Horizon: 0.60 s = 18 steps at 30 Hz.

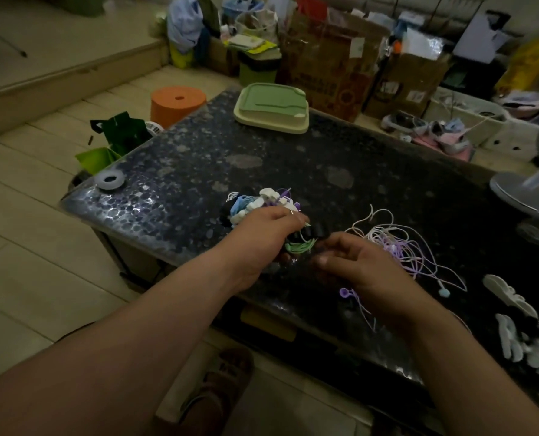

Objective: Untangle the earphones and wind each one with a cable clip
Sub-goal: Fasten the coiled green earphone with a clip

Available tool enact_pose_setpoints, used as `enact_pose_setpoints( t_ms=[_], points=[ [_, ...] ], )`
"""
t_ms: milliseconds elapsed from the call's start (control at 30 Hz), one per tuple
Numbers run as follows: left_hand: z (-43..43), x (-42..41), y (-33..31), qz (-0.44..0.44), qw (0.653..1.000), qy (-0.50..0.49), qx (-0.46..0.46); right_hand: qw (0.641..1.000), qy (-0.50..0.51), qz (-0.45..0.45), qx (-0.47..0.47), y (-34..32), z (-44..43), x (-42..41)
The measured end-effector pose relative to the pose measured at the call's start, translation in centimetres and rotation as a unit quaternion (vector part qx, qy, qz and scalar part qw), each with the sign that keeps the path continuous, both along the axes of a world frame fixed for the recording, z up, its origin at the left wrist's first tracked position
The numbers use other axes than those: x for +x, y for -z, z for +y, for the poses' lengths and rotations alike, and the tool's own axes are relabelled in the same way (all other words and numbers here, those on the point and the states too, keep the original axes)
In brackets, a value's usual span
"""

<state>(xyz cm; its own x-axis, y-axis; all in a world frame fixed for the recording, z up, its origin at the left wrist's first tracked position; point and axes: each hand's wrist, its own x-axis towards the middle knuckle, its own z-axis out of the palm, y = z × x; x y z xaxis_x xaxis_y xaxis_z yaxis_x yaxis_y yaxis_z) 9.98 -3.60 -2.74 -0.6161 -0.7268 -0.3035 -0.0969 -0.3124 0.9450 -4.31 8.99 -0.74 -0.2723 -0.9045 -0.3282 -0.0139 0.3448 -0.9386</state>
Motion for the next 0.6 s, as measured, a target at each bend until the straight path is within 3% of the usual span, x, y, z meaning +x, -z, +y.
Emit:
enact_pose_setpoints(
  t_ms=[133,300,500,600],
  points=[
    [0.3,-0.5,0.2,0.019,1.0,-0.012,0.009,0.999,-0.023,0.032,0.018,0.6,0.1,0.5],
    [0.3,-0.6,0.3,-0.009,1.0,-0.012,0.004,0.996,0.074,0.039,0.002,1.0,-0.2,0.7],
    [0.2,-0.5,0.9,-0.035,0.999,-0.006,-0.005,0.979,0.182,-0.079,-0.049,1.0,-1.1,0.9],
    [0.0,-0.6,0.9,-0.02,0.999,-0.043,-0.02,0.972,0.215,-0.071,-0.066,1.3,-1.4,1.3]
  ],
)
